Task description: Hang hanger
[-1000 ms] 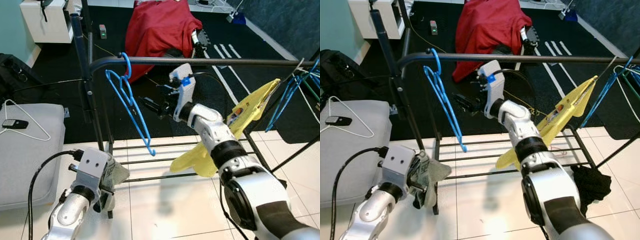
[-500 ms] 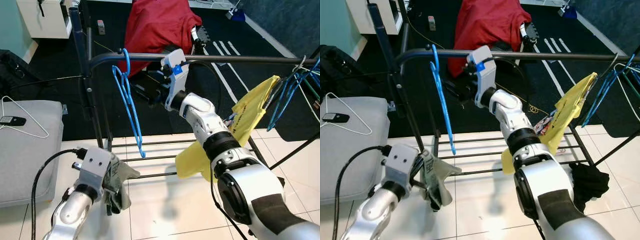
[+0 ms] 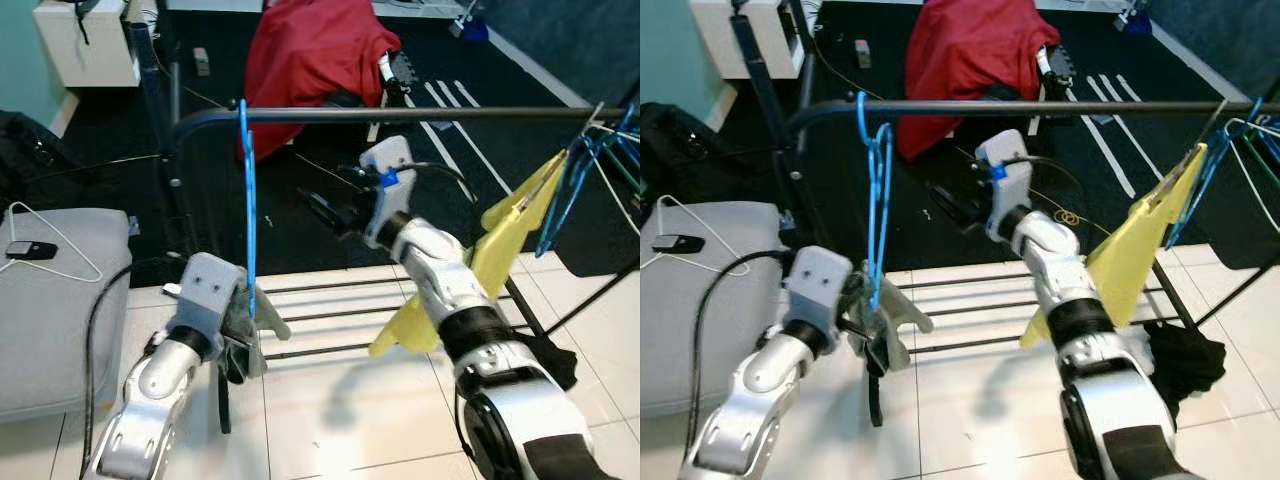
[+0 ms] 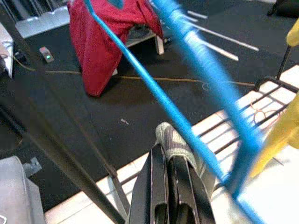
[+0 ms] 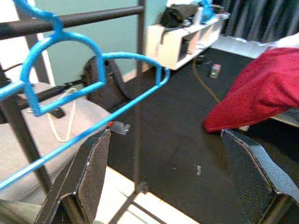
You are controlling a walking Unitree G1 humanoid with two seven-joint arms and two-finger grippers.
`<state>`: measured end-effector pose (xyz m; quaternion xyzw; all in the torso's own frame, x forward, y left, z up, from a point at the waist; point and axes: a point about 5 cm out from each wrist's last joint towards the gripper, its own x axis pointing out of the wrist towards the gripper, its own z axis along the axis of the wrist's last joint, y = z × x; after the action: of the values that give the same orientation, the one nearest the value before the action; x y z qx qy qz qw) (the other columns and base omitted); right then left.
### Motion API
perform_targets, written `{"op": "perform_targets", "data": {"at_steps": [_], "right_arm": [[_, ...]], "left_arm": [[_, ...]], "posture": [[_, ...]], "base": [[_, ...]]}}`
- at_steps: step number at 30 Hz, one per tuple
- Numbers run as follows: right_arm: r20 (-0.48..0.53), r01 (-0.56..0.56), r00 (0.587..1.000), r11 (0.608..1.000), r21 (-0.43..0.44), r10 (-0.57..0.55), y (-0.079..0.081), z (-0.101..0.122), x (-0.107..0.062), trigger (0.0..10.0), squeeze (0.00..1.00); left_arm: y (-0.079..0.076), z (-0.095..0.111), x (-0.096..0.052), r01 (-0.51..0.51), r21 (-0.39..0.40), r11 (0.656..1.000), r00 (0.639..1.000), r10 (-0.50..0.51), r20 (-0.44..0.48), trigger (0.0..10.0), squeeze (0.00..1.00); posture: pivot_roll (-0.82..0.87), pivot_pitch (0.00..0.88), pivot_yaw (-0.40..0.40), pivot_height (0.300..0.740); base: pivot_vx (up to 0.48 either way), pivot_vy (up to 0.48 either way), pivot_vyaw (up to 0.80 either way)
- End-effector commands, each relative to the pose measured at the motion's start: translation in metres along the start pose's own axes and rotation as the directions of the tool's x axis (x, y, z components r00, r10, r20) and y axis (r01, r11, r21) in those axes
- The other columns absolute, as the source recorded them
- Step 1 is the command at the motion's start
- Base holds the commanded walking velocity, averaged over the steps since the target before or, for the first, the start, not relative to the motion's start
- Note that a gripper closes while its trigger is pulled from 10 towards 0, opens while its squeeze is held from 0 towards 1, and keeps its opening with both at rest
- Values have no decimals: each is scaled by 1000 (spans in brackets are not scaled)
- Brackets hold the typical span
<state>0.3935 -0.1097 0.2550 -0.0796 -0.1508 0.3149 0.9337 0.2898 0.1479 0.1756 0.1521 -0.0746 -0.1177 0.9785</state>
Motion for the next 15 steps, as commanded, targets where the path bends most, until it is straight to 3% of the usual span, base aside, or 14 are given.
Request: {"op": "perform_targets", "data": {"at_steps": [1, 2, 4, 9, 15], "right_arm": [[-29, 71, 997, 997, 2, -71, -8, -12, -20, 10000, 1000], [-29, 71, 997, 997, 2, -71, -8, -12, -20, 10000, 1000], [-35, 216, 976, 976, 2, -216, -20, -20, -48, 10000, 1000], [22, 274, 961, 961, 25, -275, -27, -9, -52, 10000, 1000], [78, 212, 974, 977, 30, -214, -19, 7, -44, 10000, 929]], "left_arm": [[-8, 1, 3, 56, -4, 998, 998, -55, 1, 10000, 0], [-8, 1, 3, 56, -4, 998, 998, -55, 1, 10000, 0], [-17, 11, 8, 129, 13, 992, 991, -130, 36, 10000, 0], [-25, 16, 9, 181, 29, 983, 982, -182, 52, 10000, 0], [-35, 18, 7, 226, 46, 973, 972, -229, 60, 10000, 0]], "posture": [[-65, 173, -25, 735], [-65, 173, -25, 735], [-65, 163, -16, 735], [-64, 160, -15, 735], [-57, 141, -28, 735]], "base": [[0, 0, 0], [0, 0, 0], [0, 0, 0], [0, 0, 0], [0, 0, 0]]}}
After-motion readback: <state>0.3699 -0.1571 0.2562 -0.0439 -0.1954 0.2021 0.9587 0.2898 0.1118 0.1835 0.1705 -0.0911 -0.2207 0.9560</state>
